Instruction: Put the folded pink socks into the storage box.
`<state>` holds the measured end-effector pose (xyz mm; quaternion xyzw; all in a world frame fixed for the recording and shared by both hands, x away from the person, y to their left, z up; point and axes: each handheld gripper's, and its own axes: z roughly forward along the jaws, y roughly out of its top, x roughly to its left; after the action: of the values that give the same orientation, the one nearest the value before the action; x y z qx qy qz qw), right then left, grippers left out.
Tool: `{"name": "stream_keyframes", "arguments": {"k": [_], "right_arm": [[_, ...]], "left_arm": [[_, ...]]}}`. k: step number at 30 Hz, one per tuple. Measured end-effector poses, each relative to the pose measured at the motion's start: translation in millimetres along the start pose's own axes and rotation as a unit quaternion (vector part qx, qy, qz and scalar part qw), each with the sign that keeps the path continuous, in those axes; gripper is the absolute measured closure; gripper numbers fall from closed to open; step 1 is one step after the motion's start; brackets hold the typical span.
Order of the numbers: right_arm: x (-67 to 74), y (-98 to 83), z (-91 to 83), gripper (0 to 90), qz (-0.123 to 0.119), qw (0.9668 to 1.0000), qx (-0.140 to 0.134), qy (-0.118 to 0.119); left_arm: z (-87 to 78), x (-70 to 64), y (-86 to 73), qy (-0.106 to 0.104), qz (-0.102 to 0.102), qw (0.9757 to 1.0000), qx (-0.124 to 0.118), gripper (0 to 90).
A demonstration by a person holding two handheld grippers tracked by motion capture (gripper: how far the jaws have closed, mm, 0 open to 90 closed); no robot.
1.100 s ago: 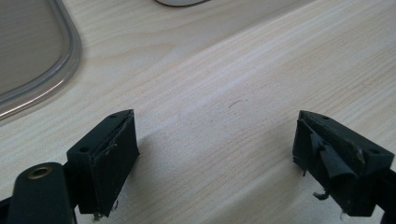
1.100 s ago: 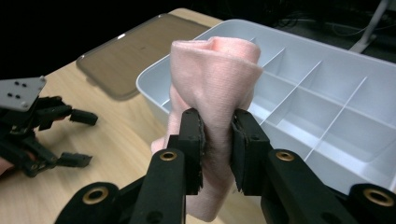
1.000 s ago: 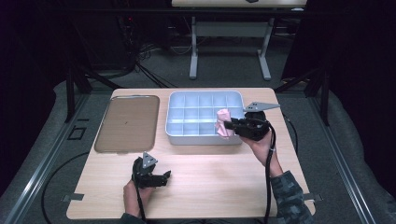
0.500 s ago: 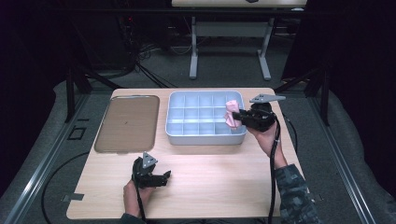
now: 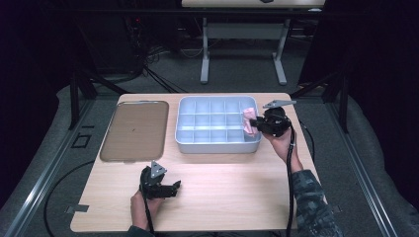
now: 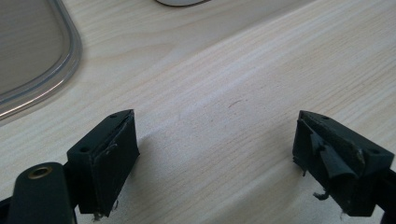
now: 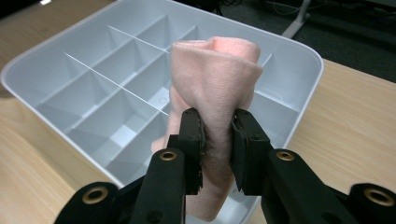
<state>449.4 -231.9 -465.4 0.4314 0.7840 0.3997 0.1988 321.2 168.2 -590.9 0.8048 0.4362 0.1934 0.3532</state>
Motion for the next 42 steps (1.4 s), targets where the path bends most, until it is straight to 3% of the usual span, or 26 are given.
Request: {"name": "stream_keyframes", "arguments": {"k": [11,23,29,32,36,39,42], "right_arm": [[-2.3,-15.6,27.0,74.9,-0.023,0.9979,0.053,-0.028],[-8.4,-24.9,38.7,72.9,-0.02,0.995,0.095,-0.023],[-6.5,-23.4,35.2,64.3,-0.029,0.9937,0.108,-0.014],[-7.9,-22.5,26.4,58.0,-0.009,0.9969,0.078,0.003],[-9.7,-17.6,10.1,55.0,-0.004,0.9989,0.046,0.01],[-7.3,-13.6,3.3,58.7,-0.014,0.9995,0.027,0.008],[-2.1,-11.9,6.1,64.8,-0.026,0.9991,0.031,0.013]], "left_arm": [[0.0,0.1,0.0,0.0,0.001,1.0,0.0,13.8],[0.0,0.1,0.0,0.0,0.001,1.0,0.0,13.8],[0.0,0.0,0.0,0.0,0.001,1.0,0.0,13.8],[0.0,0.0,0.0,0.0,0.001,1.0,0.0,13.9],[0.0,0.0,0.0,0.0,0.001,1.0,0.0,13.9],[0.0,0.0,0.0,0.0,0.001,1.0,0.0,13.9],[0.0,0.0,0.0,0.0,0.001,1.0,0.0,13.9]]}}
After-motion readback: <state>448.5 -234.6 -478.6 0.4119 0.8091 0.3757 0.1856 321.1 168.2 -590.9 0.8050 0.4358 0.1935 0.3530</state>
